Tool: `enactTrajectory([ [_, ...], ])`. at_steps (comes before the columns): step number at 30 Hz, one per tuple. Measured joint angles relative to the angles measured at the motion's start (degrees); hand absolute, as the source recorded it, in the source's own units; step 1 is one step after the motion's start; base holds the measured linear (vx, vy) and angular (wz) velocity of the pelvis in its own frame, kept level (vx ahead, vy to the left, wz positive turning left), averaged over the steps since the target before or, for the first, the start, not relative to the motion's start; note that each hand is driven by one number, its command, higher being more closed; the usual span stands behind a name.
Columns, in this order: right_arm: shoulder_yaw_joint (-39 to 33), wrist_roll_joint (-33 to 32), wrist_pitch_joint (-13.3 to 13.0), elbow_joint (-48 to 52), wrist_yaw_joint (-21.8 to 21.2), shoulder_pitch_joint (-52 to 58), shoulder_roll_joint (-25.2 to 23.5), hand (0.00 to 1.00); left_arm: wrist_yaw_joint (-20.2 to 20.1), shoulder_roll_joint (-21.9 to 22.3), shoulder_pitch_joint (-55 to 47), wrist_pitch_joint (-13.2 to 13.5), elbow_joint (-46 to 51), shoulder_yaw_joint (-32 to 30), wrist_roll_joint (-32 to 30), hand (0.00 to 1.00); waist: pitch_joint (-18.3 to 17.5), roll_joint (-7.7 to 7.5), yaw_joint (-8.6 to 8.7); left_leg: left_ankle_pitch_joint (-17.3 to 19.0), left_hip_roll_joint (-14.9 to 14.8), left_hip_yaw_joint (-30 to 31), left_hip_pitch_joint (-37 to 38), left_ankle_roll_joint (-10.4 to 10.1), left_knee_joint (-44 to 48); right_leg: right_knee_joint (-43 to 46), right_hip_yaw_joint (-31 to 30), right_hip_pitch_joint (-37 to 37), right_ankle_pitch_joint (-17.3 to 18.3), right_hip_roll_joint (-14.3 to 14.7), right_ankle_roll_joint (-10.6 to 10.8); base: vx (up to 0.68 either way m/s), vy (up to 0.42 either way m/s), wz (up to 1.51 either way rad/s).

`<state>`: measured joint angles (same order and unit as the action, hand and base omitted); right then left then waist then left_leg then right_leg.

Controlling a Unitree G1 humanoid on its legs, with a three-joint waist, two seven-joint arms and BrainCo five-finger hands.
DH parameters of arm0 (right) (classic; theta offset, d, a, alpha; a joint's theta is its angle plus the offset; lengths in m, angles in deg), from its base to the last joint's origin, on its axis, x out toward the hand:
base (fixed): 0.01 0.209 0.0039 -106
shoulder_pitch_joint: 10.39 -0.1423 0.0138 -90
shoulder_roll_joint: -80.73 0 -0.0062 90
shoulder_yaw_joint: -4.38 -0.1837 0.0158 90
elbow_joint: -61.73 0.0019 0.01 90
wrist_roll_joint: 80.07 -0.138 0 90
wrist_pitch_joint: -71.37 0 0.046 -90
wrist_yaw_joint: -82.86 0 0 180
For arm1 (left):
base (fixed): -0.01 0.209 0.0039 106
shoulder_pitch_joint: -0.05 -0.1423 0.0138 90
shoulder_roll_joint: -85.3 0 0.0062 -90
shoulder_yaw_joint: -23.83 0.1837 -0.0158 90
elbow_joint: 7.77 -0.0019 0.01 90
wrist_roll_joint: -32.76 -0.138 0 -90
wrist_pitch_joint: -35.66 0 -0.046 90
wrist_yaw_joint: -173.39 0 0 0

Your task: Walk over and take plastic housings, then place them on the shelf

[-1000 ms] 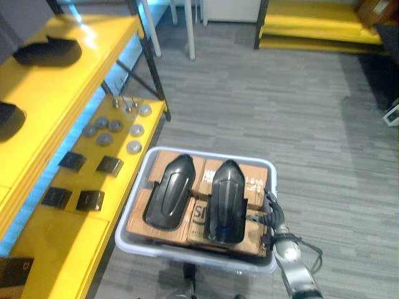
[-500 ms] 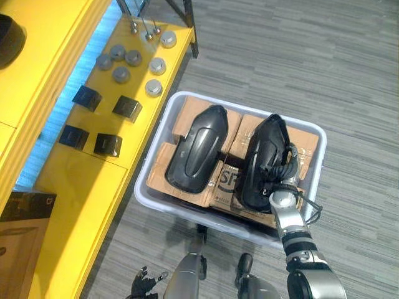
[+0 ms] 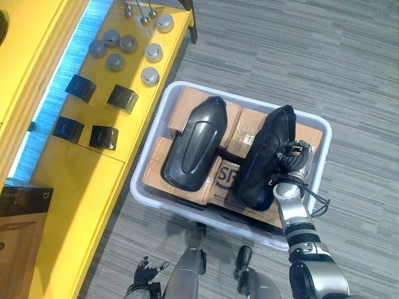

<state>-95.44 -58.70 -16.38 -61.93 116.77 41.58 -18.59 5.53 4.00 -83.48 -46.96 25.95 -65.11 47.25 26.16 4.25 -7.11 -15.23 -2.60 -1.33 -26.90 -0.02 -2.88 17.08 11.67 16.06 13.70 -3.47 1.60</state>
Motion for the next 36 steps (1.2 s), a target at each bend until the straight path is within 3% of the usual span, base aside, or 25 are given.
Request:
enactTrajectory([
  [10, 4.25, 4.87, 1.77, 5.93, -2.97, 8.93, -2.05, 1.0, 0.28, 0.1, 0.19, 0.1, 6.2, 1.45, 0.01, 0.0, 0.89, -1.01, 0.65, 0.21, 0.06, -0.06, 2.17, -0.34, -0.08, 0.0, -0.21, -2.23, 0.08, -0.1, -0.12, 0.0, -0.032, 0.01],
  [12, 4.49, 6.36, 2.05, 7.94, -4.19, 11.01, -1.58, 1.0, 0.63, 0.1, -0.75, 0.5, 11.77, 2.11, 1.26, 0.0, 0.92, -1.04, 0.67, 0.2, 0.08, -0.11, 2.51, -0.33, -0.39, 0.01, -0.21, -2.4, 0.15, -0.14, -0.13, 0.0, 0.0, 0.0],
  [16, 5.79, 8.75, 2.91, 13.65, -6.64, 15.91, 1.19, 1.0, 2.03, 0.0, -5.2, 2.15, 31.71, 1.67, 6.76, 0.0, 1.25, -1.39, 1.91, 0.0, 0.88, -0.21, 7.02, -0.18, -1.74, -0.02, -0.11, -6.33, 0.56, -0.92, 0.02, 0.0, -0.025, 0.03],
  [22, 5.71, 11.51, 2.95, 22.22, -7.83, 18.53, 4.74, 1.0, 3.85, 0.06, -11.14, 3.08, 51.97, -0.28, 7.89, 0.0, 0.5, -1.89, 3.17, 0.02, 1.59, 0.01, 9.37, -0.19, -2.05, -1.77, 0.41, -9.68, 0.71, -1.21, 0.5, 0.0, -0.036, 0.05],
  [27, 8.29, 13.79, 2.57, 26.71, -8.64, 21.41, 4.0, 1.0, 4.13, 0.12, -11.04, 3.27, 64.86, 0.4, 3.85, 0.0, -3.98, -3.38, 3.56, 0.08, 2.1, 0.54, 11.46, -0.19, -2.05, -4.46, 1.64, -13.49, 0.31, -1.41, 0.94, 0.04, -0.037, 0.12],
  [33, 10.65, 13.81, 1.05, 29.11, -9.31, 21.46, 3.52, 1.0, 4.93, 0.64, -10.96, 3.17, 69.12, 6.44, -1.79, 0.0, -8.78, -3.38, 3.7, 0.06, 1.49, 0.68, 12.74, -0.19, -2.09, -5.84, 1.59, -15.31, -0.68, -0.63, 0.89, -0.03, -0.027, -0.01],
  [36, 11.5, 13.81, 1.04, 30.63, -9.3, 21.13, 3.24, 1.0, 4.96, 1.51, -10.67, 3.13, 69.16, 8.78, -2.44, 0.0, -9.41, -3.4, 4.45, 0.07, 1.48, 0.68, 13.93, -0.2, -2.33, -5.77, 1.4, -16.25, -0.82, -0.67, 0.98, -0.06, -0.01, -0.04],
])
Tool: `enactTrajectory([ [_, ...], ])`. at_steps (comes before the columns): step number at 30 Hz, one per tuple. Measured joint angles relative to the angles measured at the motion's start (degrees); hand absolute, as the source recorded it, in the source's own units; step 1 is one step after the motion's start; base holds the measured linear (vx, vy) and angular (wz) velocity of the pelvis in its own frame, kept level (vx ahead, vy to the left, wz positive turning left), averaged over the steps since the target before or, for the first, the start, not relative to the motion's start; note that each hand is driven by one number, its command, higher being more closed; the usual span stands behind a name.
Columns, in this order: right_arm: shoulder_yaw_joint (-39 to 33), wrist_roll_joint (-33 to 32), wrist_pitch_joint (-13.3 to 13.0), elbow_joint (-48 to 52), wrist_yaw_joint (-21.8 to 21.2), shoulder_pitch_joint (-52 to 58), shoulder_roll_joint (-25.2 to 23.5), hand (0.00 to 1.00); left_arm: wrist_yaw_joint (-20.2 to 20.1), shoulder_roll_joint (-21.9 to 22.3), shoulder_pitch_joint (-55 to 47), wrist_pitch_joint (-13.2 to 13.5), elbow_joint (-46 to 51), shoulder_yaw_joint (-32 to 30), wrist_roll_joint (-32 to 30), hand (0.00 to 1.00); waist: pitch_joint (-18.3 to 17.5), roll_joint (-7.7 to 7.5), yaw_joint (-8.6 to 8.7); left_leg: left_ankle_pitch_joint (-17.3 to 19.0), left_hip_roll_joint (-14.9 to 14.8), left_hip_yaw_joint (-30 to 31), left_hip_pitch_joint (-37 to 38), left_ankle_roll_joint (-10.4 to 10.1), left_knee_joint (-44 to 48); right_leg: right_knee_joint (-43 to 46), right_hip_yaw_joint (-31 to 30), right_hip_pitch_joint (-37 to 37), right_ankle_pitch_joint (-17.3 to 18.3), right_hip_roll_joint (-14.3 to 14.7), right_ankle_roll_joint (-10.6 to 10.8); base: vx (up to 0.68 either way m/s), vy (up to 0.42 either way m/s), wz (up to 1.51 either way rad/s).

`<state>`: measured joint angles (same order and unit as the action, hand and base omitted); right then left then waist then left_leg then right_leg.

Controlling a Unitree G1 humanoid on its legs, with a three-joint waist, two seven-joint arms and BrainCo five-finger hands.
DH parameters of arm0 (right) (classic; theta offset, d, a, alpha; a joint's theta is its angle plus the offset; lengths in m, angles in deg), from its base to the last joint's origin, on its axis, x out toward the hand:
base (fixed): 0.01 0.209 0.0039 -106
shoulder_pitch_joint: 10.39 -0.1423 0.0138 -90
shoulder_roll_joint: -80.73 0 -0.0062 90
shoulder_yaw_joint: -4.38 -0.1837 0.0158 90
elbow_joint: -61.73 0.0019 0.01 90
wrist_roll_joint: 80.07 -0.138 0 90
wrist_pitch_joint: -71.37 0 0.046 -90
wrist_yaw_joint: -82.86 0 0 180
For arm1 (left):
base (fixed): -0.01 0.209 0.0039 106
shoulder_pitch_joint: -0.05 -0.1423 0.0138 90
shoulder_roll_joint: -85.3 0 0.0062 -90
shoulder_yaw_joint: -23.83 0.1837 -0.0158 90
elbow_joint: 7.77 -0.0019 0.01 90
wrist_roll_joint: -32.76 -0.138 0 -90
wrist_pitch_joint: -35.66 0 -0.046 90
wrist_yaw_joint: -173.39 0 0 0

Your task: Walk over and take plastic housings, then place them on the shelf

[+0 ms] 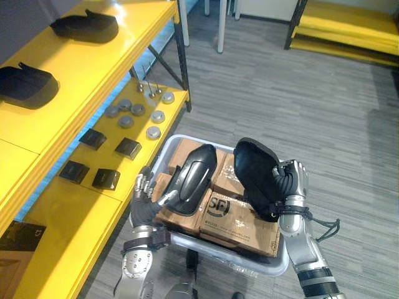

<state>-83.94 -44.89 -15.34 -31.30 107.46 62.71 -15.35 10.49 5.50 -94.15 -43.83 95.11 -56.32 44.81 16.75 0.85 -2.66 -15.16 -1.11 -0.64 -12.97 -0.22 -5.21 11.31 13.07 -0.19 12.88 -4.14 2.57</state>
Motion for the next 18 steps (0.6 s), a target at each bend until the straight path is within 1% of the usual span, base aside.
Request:
enactTrajectory([
  [1, 0.8, 0.01, 0.0, 0.18, 0.04, -0.78, -0.4, 1.0, 0.01, 0.29, 0.09, 0.0, -0.01, 0.82, 0.2, 0.0, -0.81, 0.03, 0.47, 0.07, -0.06, -0.1, 0.17, -0.05, -0.05, 0.0, -0.16, 0.01, -0.16, 0.0, 0.1, -0.08, -0.002, -0.12],
  [3, 1.91, 0.01, 0.0, 0.67, 0.07, -1.71, -0.87, 1.0, 0.03, 0.68, 1.08, -0.02, -0.17, 2.43, 0.52, 0.0, -2.15, 0.06, 0.43, 0.56, -0.41, -0.79, 0.29, -0.4, -0.08, -0.07, -0.93, 0.09, -0.51, 0.14, 0.06, -0.07, 0.001, -0.18],
  [5, 3.43, 0.0, 0.0, 2.85, 0.12, -2.04, -1.25, 1.0, 0.03, 0.7, 2.98, 0.02, -0.91, 4.19, 2.25, 0.0, -3.31, 0.07, 0.39, 0.54, -0.58, -1.1, 0.63, -0.39, -0.08, -0.15, -1.34, -0.1, -0.8, 0.24, 0.01, -0.05, -0.004, -0.12],
  [7, 5.14, 0.0, 0.0, 4.71, 0.23, -3.94, -1.63, 1.0, 0.04, 0.77, 5.49, -0.03, -4.68, 5.33, 4.88, 0.0, -3.86, 0.05, 0.56, 0.3, -0.63, -1.51, 2.2, -0.07, -0.08, -0.66, -1.6, -1.65, -1.09, 0.2, -0.01, -0.04, -0.011, -0.08],
  [8, 5.5, 0.0, -0.01, 5.05, 0.37, -4.39, -1.65, 1.0, 0.05, 0.84, 6.03, -0.05, -5.92, 5.45, 5.14, 0.0, -4.26, 0.05, 0.68, 0.23, -0.63, -1.56, 2.39, 0.01, -0.08, -0.83, -1.6, -1.88, -1.14, 0.2, -0.02, -0.04, -0.014, -0.02],
  [9, 6.15, -0.05, -0.01, 5.18, 0.88, -5.51, -1.95, 1.0, 0.1, 0.98, 6.53, -0.05, -7.99, 5.57, 6.4, 0.0, -5.47, 0.08, 1.04, 0.22, -0.64, -1.58, 2.4, 0.01, -0.08, -0.91, -1.6, -1.81, -1.16, 0.22, -0.03, -0.04, -0.012, 0.0],
  [10, 6.37, -0.07, -0.01, 5.37, 1.05, -5.99, -2.09, 1.0, 0.12, 1.02, 6.79, -0.04, -9.04, 5.65, 7.01, 0.0, -5.93, 0.08, 1.15, 0.22, -0.66, -1.6, 2.49, 0.01, -0.08, -0.91, -1.61, -1.82, -1.16, 0.23, -0.04, 0.0, 0.0, 0.0],
  [12, 6.52, -0.13, -0.11, 7.22, 1.63, -6.45, -3.48, 1.0, 0.57, 1.39, 7.86, -0.09, -13.84, 5.8, 7.39, 0.0, -7.25, 0.06, 1.25, 0.21, -0.79, -2.09, 3.21, 0.01, -0.08, -0.94, -1.89, -2.33, -1.18, 0.25, -0.07, -0.01, -0.017, -0.06],
  [14, 7.67, -0.39, -0.25, 7.24, 2.16, -6.56, -3.85, 1.0, 1.28, 1.58, 8.38, -0.26, -16.31, 5.91, 7.47, 0.0, -7.8, 0.05, 1.75, 0.21, -0.85, -2.3, 3.98, 0.01, -0.09, -0.96, -2.16, -2.98, -1.2, 0.26, -0.1, -0.02, -0.019, -0.09],
  [17, 9.01, -1.42, -0.34, 7.23, 2.2, -6.54, -4.15, 1.0, 1.51, 2.0, 9.42, -0.39, -18.33, 6.58, 7.54, 0.0, -8.45, 0.08, 1.85, 0.23, -1.16, -2.62, 4.43, -0.02, -0.1, -0.98, -2.74, -3.08, -1.26, 0.47, -0.2, -0.04, -0.012, -0.1],
  [18, 9.97, -2.2, -0.56, 7.24, 2.21, -6.48, -4.33, 1.0, 1.54, 2.48, 10.65, -0.44, -20.07, 7.25, 8.06, 0.0, -8.74, 0.09, 1.91, 0.46, -1.42, -2.75, 4.57, -0.31, -0.11, -1.02, -2.9, -3.1, -1.42, 0.68, -0.38, -0.05, -0.007, -0.08],
])
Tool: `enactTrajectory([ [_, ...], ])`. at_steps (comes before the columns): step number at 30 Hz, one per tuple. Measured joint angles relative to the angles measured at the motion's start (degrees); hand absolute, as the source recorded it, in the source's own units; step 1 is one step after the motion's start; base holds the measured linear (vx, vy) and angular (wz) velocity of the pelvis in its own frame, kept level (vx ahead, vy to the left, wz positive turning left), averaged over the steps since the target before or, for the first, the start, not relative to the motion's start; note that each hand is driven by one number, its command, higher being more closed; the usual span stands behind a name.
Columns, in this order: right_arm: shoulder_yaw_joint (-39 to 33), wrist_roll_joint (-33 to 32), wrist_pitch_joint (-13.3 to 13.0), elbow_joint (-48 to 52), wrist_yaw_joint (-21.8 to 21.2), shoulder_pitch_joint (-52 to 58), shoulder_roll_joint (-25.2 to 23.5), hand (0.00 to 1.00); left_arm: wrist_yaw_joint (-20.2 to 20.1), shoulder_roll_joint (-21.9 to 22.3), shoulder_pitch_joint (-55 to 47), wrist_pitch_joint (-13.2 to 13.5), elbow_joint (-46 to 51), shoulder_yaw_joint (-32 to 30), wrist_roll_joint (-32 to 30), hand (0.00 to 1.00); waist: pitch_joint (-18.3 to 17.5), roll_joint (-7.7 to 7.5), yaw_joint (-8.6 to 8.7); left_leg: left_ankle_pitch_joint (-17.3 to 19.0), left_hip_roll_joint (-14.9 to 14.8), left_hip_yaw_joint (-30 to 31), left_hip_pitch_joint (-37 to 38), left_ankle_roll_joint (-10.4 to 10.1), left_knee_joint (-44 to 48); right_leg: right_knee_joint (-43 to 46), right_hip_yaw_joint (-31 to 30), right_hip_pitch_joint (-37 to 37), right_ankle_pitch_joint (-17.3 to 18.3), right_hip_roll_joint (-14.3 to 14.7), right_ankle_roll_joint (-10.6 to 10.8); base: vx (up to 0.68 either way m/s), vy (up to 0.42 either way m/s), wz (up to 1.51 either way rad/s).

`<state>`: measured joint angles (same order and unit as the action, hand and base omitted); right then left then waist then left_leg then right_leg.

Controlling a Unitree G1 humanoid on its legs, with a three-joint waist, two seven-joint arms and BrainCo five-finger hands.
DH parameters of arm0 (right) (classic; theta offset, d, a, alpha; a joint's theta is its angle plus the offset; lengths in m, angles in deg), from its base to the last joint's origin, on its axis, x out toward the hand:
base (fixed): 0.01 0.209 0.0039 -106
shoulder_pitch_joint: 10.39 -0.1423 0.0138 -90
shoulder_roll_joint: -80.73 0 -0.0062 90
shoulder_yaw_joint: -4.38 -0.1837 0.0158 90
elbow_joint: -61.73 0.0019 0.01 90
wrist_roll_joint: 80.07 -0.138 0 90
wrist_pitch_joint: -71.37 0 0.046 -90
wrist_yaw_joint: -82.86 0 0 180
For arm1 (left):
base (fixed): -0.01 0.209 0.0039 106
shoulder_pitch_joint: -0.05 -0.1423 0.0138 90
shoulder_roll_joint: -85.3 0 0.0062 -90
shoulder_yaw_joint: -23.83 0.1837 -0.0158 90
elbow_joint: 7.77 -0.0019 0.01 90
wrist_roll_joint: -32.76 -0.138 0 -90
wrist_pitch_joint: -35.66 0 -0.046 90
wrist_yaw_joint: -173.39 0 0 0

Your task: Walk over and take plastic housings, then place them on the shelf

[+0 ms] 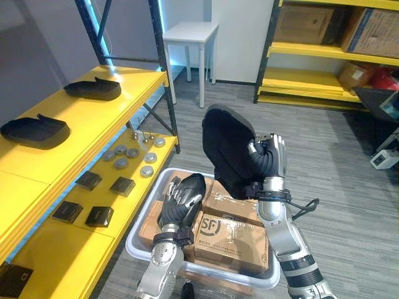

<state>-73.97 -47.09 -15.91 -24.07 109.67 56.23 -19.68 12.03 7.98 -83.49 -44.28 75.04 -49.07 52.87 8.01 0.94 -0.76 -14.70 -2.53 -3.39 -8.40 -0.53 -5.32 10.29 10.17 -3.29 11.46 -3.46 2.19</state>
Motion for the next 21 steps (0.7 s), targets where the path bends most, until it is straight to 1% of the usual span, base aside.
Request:
enactTrajectory([
  [2, 1.13, -1.11, -0.53, 0.0, -0.01, 0.54, -1.04, 1.0, 0.0, 0.52, 0.97, -0.02, -1.52, 0.18, 0.79, 0.0, -0.5, -0.01, 0.14, 0.15, -0.26, -0.12, 0.0, -0.2, 0.0, -0.36, -0.1, -0.05, -0.33, 0.25, -0.09, -0.05, -0.006, -0.08],
  [6, 5.97, -3.75, -1.77, 0.0, -0.08, 1.72, -3.35, 1.0, 0.26, 0.73, 2.68, 0.01, -2.94, 0.24, 2.12, 0.0, -1.65, 0.03, 0.55, 0.26, -0.57, -0.68, 0.1, -0.33, 0.0, -1.95, -0.38, -0.59, -1.21, 0.57, -0.12, -0.01, -0.004, -0.07],
  [8, 10.41, -5.7, -2.84, -0.01, -0.17, 2.89, -4.79, 1.0, 1.84, 0.77, 4.73, 0.26, -3.8, 0.9, 2.07, 0.0, -2.49, 0.01, 0.59, 0.08, -0.58, -1.31, 0.25, -0.1, 0.01, -2.01, -0.97, -0.59, -1.26, 0.5, -0.08, 0.0, -0.001, -0.09],
  [9, 11.74, -5.72, -2.92, -0.04, -0.14, 3.26, -5.25, 1.0, 2.57, 0.81, 5.24, 0.41, -4.28, 1.26, 2.15, 0.0, -2.66, 0.0, 0.5, 0.05, -0.57, -1.41, 0.48, -0.07, 0.01, -2.0, -1.33, -0.65, -1.27, 0.46, -0.07, 0.02, -0.004, -0.16],
  [10, 12.61, -6.0, -3.78, -0.03, -0.05, 3.53, -6.75, 1.0, 3.89, 0.76, 5.91, 0.46, -5.9, 0.66, 2.02, 0.0, -2.71, 0.02, 0.52, 0.04, -0.6, -1.86, 1.06, -0.06, 0.01, -1.98, -1.74, -0.96, -1.27, 0.4, -0.06, 0.01, -0.006, -0.16],
  [11, 13.45, -6.63, -4.17, -0.03, -0.14, 3.55, -7.0, 1.0, 4.49, 0.57, 6.52, 0.45, -7.04, 0.71, 1.5, 1.0, -2.84, 0.0, 0.67, 0.04, -0.62, -1.98, 1.32, -0.06, 0.01, -2.0, -1.8, -1.18, -1.27, 0.39, -0.06, -0.01, -0.012, -0.12],
  [13, 14.6, -7.41, -5.52, -0.04, -0.37, 3.91, -6.6, 1.0, 6.2, 0.58, 7.74, 0.45, -8.17, 0.86, 0.44, 1.0, -3.11, -0.01, 1.05, 0.67, -0.85, -2.01, 1.55, -0.78, 0.0, -2.2, -1.95, -1.49, -1.37, 0.46, -0.19, -0.03, -0.01, -0.03],
  [14, 15.06, -8.0, -6.14, -0.04, -0.37, 4.24, -6.43, 1.0, 7.0, 0.46, 8.67, 0.48, -9.33, 0.87, 0.45, 1.0, -3.36, 0.03, 1.27, 0.77, -1.05, -2.05, 1.68, -0.81, 0.0, -2.94, -1.99, -1.91, -1.79, 0.67, -0.33, -0.03, -0.009, -0.13],
  [16, 16.1, -8.17, -6.45, 0.01, -0.34, 4.89, -6.42, 1.0, 8.72, 0.34, 9.54, 0.64, -10.76, 0.81, 0.46, 1.0, -4.02, -0.05, 1.29, 0.89, -1.67, -2.91, 1.67, -0.93, 0.0, -4.18, -2.94, -2.0, -2.7, 1.16, -0.45, -0.02, -0.009, -0.22],
  [18, 16.64, -8.23, -6.62, 0.06, -0.07, 5.47, -5.74, 1.0, 10.14, 0.39, 10.27, 1.06, -12.13, 0.94, 0.51, 1.0, -4.19, -0.05, 1.91, 0.9, -1.91, -3.19, 1.83, -0.94, 0.0, -5.59, -3.23, -2.71, -3.5, 1.44, -0.6, -0.01, -0.008, -0.11],
  [21, 16.66, -9.49, -6.75, 1.17, 0.07, 5.92, -4.19, 1.0, 11.14, 0.36, 11.38, 1.83, -12.53, 1.18, 1.13, 1.0, -4.26, -0.07, 2.17, 0.93, -1.92, -3.25, 1.85, -0.99, 0.01, -5.65, -3.24, -2.82, -3.62, 1.45, -0.62, 0.0, 0.0, 0.0],
])
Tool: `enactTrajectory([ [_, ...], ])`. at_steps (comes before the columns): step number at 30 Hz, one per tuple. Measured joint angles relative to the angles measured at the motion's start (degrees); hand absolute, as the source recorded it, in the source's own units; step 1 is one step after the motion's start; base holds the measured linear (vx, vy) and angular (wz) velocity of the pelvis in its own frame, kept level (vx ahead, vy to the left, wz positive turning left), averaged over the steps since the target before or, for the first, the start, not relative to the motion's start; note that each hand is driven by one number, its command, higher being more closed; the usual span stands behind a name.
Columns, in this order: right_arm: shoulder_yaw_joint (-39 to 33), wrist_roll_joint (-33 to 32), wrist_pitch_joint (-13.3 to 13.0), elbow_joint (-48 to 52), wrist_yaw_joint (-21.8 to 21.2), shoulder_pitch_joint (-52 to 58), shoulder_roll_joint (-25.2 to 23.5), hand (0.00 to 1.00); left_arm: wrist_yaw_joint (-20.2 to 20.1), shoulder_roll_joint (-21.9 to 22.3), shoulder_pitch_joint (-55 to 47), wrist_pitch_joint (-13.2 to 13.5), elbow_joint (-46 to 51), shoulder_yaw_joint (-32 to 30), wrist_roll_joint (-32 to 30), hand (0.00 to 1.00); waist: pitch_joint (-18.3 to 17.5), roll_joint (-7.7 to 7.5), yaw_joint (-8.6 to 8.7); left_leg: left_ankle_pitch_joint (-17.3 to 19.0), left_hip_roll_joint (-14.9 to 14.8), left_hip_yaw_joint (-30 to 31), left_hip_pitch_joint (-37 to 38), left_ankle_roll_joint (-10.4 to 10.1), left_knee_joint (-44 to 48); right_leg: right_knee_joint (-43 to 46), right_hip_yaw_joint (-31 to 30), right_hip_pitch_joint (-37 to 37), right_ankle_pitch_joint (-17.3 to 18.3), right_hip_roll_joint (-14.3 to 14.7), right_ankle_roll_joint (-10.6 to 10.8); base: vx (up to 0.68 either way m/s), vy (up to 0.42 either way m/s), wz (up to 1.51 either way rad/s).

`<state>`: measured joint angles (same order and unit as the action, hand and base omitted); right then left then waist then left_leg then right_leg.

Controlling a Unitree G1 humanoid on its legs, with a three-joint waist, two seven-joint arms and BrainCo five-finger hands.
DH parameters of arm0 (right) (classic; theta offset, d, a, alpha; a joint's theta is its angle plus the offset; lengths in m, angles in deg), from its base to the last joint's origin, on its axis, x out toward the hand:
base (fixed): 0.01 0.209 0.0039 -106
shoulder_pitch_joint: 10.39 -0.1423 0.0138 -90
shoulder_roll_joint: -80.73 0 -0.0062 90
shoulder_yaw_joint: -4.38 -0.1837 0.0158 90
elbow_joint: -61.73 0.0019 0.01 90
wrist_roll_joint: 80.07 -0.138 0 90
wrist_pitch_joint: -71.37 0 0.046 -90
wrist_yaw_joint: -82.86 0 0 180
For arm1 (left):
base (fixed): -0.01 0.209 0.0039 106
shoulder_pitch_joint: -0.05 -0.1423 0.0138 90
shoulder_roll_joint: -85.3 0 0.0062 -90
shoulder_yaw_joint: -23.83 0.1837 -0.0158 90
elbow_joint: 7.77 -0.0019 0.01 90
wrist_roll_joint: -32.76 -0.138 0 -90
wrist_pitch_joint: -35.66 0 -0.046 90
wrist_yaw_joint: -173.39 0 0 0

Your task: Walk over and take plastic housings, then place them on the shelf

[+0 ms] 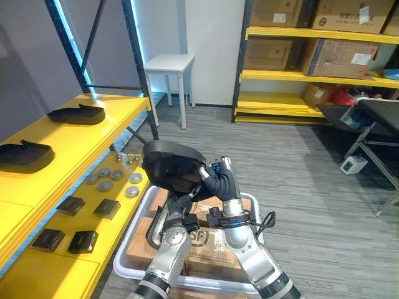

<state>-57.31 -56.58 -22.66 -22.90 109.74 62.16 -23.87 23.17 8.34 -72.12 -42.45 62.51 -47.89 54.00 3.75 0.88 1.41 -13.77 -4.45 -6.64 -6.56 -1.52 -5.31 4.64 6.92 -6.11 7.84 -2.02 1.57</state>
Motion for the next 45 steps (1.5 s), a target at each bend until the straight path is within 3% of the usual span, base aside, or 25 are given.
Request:
enactTrajectory([
  [6, 0.79, -0.95, -1.54, 0.93, 0.51, 1.5, 0.41, 1.0, 0.04, 0.04, 0.74, 1.43, 0.5, -2.08, 0.01, 1.0, -0.4, 0.01, 0.22, -0.56, 0.19, 0.47, 0.0, 0.28, 0.01, 0.05, 0.55, -0.19, -0.07, 0.06, 0.02, 0.01, -0.007, 0.03],
  [11, 1.57, -1.18, -3.05, 1.02, 0.74, 3.42, 0.41, 1.0, -0.25, 0.16, -4.72, 1.44, 7.98, -5.61, -2.31, 1.0, -0.32, 0.15, 0.26, -0.92, 0.22, 3.15, -0.15, 0.06, -0.01, 0.32, 2.72, -1.12, 0.47, 0.75, -0.32, -0.02, -0.023, 0.28],
  [13, 2.36, -1.41, -3.54, 0.67, 0.55, 4.27, 0.4, 1.0, -0.73, 0.11, -7.99, 1.48, 11.22, -7.66, -4.33, 1.0, -0.19, 0.32, -0.21, -1.25, 0.2, 5.15, -0.81, -0.72, 0.01, 1.03, 4.65, -1.04, 0.91, 1.18, -0.59, -0.03, -0.028, 0.44],
  [16, 3.92, -2.8, -4.0, 0.2, -0.18, 4.21, -0.24, 1.0, -1.5, 0.3, -11.82, 1.53, 15.43, -10.43, -5.88, 1.0, 0.29, 0.94, -2.4, -1.95, 0.17, 8.43, -3.07, -1.67, 0.04, 2.47, 6.86, 0.63, 1.61, 2.17, -1.15, -0.05, -0.028, 0.46],
  [19, 4.37, -4.91, -4.64, -2.07, -1.18, 3.1, -2.07, 1.0, -1.7, 0.34, -14.59, 2.08, 19.07, -13.3, -6.93, 1.0, 1.22, 2.2, -4.06, -1.83, 1.09, 12.78, -5.52, -2.34, 0.01, 4.98, 13.2, 1.18, 3.33, 2.64, -1.5, -0.03, -0.058, 1.08],
  [20, 4.04, -5.37, -4.71, -3.08, -1.43, 1.81, -2.0, 1.0, -1.81, 0.47, -14.58, 2.2, 19.17, -13.97, -6.94, 1.0, 1.26, 2.16, -3.81, 2.11, 1.31, 9.11, -7.34, -1.92, 0.46, 4.52, 17.98, 0.7, 3.53, 2.02, -1.49, -0.03, -0.036, 1.94],
  [21, 3.1, -5.97, -5.2, -4.89, -1.66, -0.19, -1.56, 1.0, -2.26, 0.8, -14.43, 2.43, 19.06, -14.49, -6.98, 1.0, 1.78, 1.13, -3.63, 7.48, 1.32, -0.96, -8.88, 0.56, 1.72, 3.3, 22.68, 0.54, 3.49, -0.45, -1.52, -0.03, -0.013, 2.0],
  [22, 2.62, -6.18, -5.36, -6.1, -1.79, -1.26, -1.46, 1.0, -2.43, 1.02, -14.56, 2.79, 19.01, -14.64, -7.05, 1.0, 2.16, 1.0, -3.9, 7.88, 0.92, -6.77, -9.08, 1.07, 2.68, 3.27, 24.56, 0.15, 3.52, -1.43, -1.5, 0.04, 0.0, 1.95],
  [23, 1.62, -6.18, -5.31, -7.1, -2.26, -2.22, -1.23, 1.0, -2.77, 1.06, -14.68, 2.96, 18.94, -14.78, -7.4, 1.0, 2.21, 0.98, -4.3, 7.75, 0.01, -19.22, -9.25, 1.94, 5.51, 2.96, 28.69, -0.59, 3.54, -3.31, -1.38, 0.13, 0.005, 1.79],
  [24, 0.35, -6.17, -5.29, -7.1, -2.28, -2.49, -1.07, 0.0, -3.2, 1.05, -14.78, 3.43, 19.16, -15.12, -8.34, 1.0, 2.19, 0.98, -4.17, 8.26, -1.75, -30.94, -8.13, 2.78, 7.97, 2.64, 32.57, -1.09, 3.4, -4.15, -0.99, 0.18, 0.015, 1.78],
  [26, -1.21, -6.17, -5.29, -6.67, -2.65, -2.94, -0.75, 0.0, -4.4, 1.06, -14.86, 4.32, 19.98, -16.29, -9.11, 1.0, 1.59, 2.01, -3.68, 8.14, -4.28, -41.41, -5.02, 3.33, 8.82, 2.63, 37.25, -2.33, 3.5, -3.5, -0.26, 0.22, 0.034, 1.75],
  [27, -2.35, -6.18, -5.26, -6.19, -2.76, -3.04, -0.57, 0.0, -5.26, 0.94, -14.9, 4.33, 20.74, -16.77, -9.09, 1.0, 1.81, 1.71, -3.53, 6.57, -3.28, -40.76, -5.14, 6.67, 7.14, 2.95, 39.64, -3.28, 3.47, -3.49, 0.63, 0.22, 0.03, 1.57],
  [28, -2.89, -6.18, -5.17, -6.15, -2.99, -3.07, -0.85, 0.0, -5.54, 0.55, -15.69, 4.33, 21.35, -17.2, -9.02, 1.0, 1.92, 1.4, -3.97, 6.5, -2.5, -39.61, -4.87, 8.7, 6.47, 3.02, 40.14, -3.98, 3.39, -3.57, 0.84, 0.19, 0.016, 1.22],
  [30, -3.4, -6.2, -5.09, -5.92, -3.73, -3.05, -2.2, 0.0, -6.26, -0.98, -18.73, 4.18, 22.3, -19.23, -9.01, 1.0, 1.89, 0.08, -4.38, 7.15, 0.12, -36.91, -3.83, 10.15, 6.11, 3.07, 42.41, -6.5, 3.2, -4.83, 1.56, 0.19, 0.035, 0.85],
  [32, -3.39, -7.51, -5.13, -5.2, -5.07, -2.93, -2.83, 0.0, -7.08, -2.25, -21.6, 2.98, 23.82, -21.35, -9.65, 1.0, 1.84, -0.02, -5.59, 10.65, 2.27, -33.64, -2.53, 10.27, 8.03, 12.22, 44.43, -7.26, 3.99, -9.71, 2.85, 0.21, 0.118, 0.77],
  [33, -3.36, -7.53, -5.12, -5.19, -5.44, -2.69, -2.82, 0.0, -7.38, -2.6, -22.18, 2.85, 24.06, -21.41, -9.64, 1.0, 1.84, -0.02, -5.6, 11.37, 2.84, -32.63, -1.79, 10.17, 8.3, 18.21, 44.48, -6.71, 4.06, -12.42, 2.93, 0.21, 0.208, 0.93],
  [34, -3.52, -7.72, -5.11, -5.04, -6.53, -2.19, -2.82, 0.0, -8.18, -3.51, -22.95, 2.21, 25.7, -21.21, -9.67, 1.0, 2.29, -0.34, -5.03, 13.18, 4.65, -29.32, 0.96, 10.28, 8.3, 37.74, 43.2, -3.33, 0.78, -20.91, -2.67, 0.16, 0.18, 0.97],
  [35, -3.62, -7.84, -5.11, -4.94, -6.88, -1.98, -2.83, 0.0, -8.61, -4.0, -22.88, 1.99, 26.42, -21.08, -9.69, 1.0, 2.54, -0.4, -4.69, 14.07, 5.21, -28.06, 1.8, 9.99, 8.56, 44.02, 40.57, -1.19, 1.2, -23.41, -4.89, 0.22, 0.224, 1.14],
  [36, -3.52, -8.23, -5.14, -4.83, -7.42, -1.5, -2.92, 0.0, -9.1, -4.96, -22.86, 1.96, 27.75, -20.18, -9.69, 1.0, 2.6, -0.31, -4.02, 14.74, 5.43, -25.93, 2.37, 9.75, 9.11, 49.7, 33.48, 3.56, 2.06, -23.72, -4.7, 0.17, 0.082, 1.4],
  [37, -3.63, -8.95, -5.18, -4.36, -7.95, 0.34, -3.11, 0.0, -9.68, -7.12, -22.05, 1.93, 30.22, -19.14, -10.59, 1.0, 2.88, 0.12, -2.37, 15.09, 5.81, -21.41, 3.03, 9.56, 8.99, 50.31, 21.39, 10.47, 4.26, -19.39, -1.31, 0.17, 0.03, 1.46],
  [40, -4.61, -10.45, -5.22, -3.54, -9.14, 4.28, -1.84, 0.0, -10.72, -8.97, -20.03, 1.93, 31.27, -17.06, -11.48, 1.0, 2.93, 0.18, -0.93, 14.87, 7.27, -15.29, 5.35, 9.23, 7.02, 39.13, 9.54, 16.25, 6.62, -12.2, 2.16, 0.21, -0.072, 1.34],
  [43, -9.39, -11.62, -5.19, -0.71, -9.53, 10.21, -0.87, 0.0, -12.0, -9.9, -17.79, 1.93, 31.32, -15.82, -11.14, 1.0, 2.88, -0.08, -0.16, 15.0, 8.88, -9.05, 6.29, 8.98, 6.25, 21.04, 4.53, 18.9, 5.79, -7.5, 1.73, 0.22, -0.112, 1.13],
  [44, -11.4, -11.96, -5.1, -0.15, -9.55, 12.59, -0.12, 0.0, -12.17, -10.11, -17.44, 1.94, 31.33, -14.94, -11.05, 1.0, 2.74, -0.33, 0.0, 15.13, 9.54, -7.21, 6.64, 8.76, 6.31, 15.83, 4.55, 19.13, 3.54, -7.05, 1.18, 0.29, -0.15, 1.02],
  [45, -12.8, -11.96, -5.07, 0.02, -9.5, 15.06, 0.26, 0.0, -12.73, -10.18, -17.58, 1.96, 31.31, -14.27, -10.13, 1.0, 2.73, -0.38, 0.18, 15.56, 10.28, -5.61, 7.6, 8.14, 6.42, 12.47, 4.48, 18.22, -1.4, -7.1, 0.55, 0.26, -0.13, 0.87],
])
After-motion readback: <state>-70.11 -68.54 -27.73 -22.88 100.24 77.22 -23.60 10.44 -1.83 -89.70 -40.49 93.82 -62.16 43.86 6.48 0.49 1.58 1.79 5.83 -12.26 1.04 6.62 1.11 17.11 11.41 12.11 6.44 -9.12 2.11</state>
